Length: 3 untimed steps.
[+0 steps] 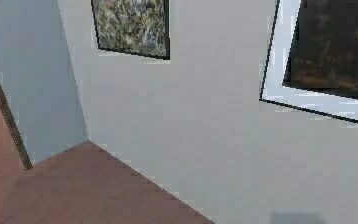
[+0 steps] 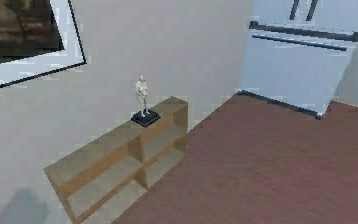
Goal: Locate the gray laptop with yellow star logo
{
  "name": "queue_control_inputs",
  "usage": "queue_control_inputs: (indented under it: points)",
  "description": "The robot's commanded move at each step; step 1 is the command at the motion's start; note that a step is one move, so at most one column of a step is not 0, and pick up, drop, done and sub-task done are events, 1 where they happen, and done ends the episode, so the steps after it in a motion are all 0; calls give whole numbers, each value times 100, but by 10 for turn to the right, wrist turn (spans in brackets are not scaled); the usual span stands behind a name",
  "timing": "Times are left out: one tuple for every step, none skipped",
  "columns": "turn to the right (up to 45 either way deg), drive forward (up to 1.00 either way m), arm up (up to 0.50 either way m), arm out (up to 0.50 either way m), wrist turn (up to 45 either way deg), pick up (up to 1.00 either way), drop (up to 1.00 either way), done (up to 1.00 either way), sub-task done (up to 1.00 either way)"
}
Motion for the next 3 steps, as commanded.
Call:
queue_control_inputs:
  points:
    - [-450, 0, 0, 0, 0, 0, 0, 0, 0]
    - [-60, 0, 0, 0, 0, 0, 0, 0, 0]
    - [0, 100, 0, 0, 0, 0, 0, 0, 0]
